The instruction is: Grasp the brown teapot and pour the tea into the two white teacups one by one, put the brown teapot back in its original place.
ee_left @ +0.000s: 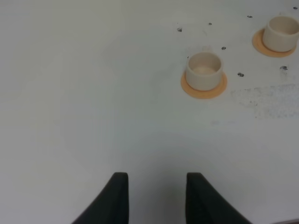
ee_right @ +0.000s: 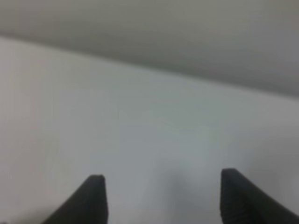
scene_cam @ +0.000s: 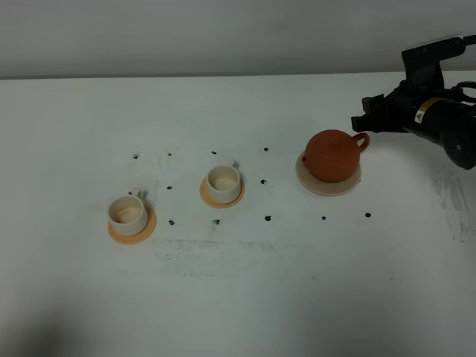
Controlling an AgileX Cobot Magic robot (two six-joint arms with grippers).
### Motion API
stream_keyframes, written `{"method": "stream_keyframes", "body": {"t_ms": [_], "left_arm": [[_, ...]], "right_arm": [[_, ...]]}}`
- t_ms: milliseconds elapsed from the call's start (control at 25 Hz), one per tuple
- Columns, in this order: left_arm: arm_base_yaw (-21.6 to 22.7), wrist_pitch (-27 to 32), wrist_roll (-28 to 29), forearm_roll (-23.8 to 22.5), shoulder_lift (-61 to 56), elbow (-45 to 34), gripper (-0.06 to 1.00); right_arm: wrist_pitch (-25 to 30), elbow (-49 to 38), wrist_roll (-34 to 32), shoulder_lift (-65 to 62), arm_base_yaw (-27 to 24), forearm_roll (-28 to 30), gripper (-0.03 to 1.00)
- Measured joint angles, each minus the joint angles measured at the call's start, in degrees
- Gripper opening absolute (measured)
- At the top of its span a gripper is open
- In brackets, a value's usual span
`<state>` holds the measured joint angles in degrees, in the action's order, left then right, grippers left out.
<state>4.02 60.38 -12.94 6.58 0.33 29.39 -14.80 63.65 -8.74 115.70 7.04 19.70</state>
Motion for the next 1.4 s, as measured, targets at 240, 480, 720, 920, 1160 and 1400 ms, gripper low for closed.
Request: {"method": "stream_keyframes", "body": {"t_ms": [240, 480, 720, 920, 1160, 1400], "left_arm": [[0.0, 0.0, 0.0, 0.0, 0.0, 0.0, 0.31], [0.0, 0.0, 0.0, 0.0, 0.0, 0.0, 0.31], [0.0, 0.0, 0.0, 0.0, 0.0, 0.0, 0.31], [0.0, 0.0, 0.0, 0.0, 0.0, 0.0, 0.31], [0.0, 0.0, 0.0, 0.0, 0.0, 0.0, 0.31], [0.0, 0.0, 0.0, 0.0, 0.0, 0.0, 0.31]], "right_arm": [[3.23, 0.0, 0.0, 0.35, 0.0, 0.0, 0.51], [7.24, 0.0, 0.0, 0.35, 0.71, -0.07, 0.51], [8.29, 0.11, 0.0, 0.35, 1.03, 0.28, 0.5], [10.89, 0.28, 0.06, 0.35, 1.04, 1.41, 0.5], [12.33, 0.4, 0.17, 0.35, 1.04, 1.73, 0.5], [12.58, 0.4, 2.14, 0.35, 1.04, 1.73, 0.5]]}}
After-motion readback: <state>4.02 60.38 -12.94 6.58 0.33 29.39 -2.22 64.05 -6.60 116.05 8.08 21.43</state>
